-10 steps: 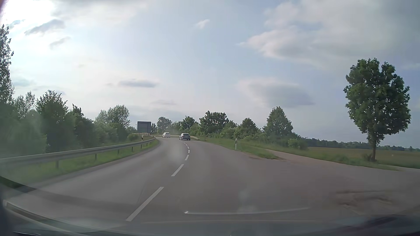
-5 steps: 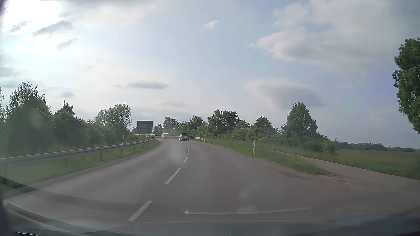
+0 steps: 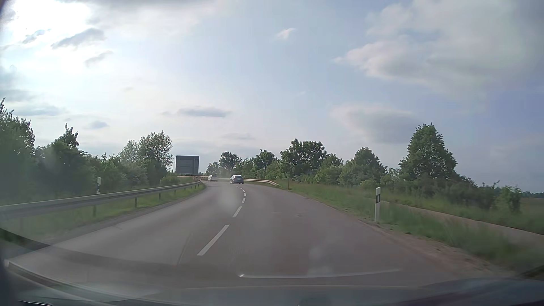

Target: Follow the waypoints while adhering to traffic rules and regulations

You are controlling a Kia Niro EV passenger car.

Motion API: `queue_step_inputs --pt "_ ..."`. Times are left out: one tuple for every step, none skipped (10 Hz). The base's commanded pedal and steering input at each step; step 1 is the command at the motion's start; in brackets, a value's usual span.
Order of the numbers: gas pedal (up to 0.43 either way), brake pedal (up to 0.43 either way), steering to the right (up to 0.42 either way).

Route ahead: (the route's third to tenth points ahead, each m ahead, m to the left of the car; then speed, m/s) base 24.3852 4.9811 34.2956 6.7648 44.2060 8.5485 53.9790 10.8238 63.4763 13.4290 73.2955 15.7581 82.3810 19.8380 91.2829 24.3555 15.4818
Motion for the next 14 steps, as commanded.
queue_step_inputs --pt "0.248 0.000 -0.024" --pt "0.248 0.000 -0.024" --pt "0.248 0.000 -0.024" --pt "0.240 0.000 -0.023" --pt "0.240 0.000 -0.023" --pt "0.240 0.000 -0.024" --pt "0.228 0.000 -0.023" --pt "0.228 0.000 -0.024" --pt "0.220 0.000 -0.023" --pt "0.220 0.000 -0.023" --pt "0.209 0.000 -0.024" --pt "0.209 0.000 -0.023" --pt "0.209 0.000 -0.023" --pt "0.197 0.000 -0.023"
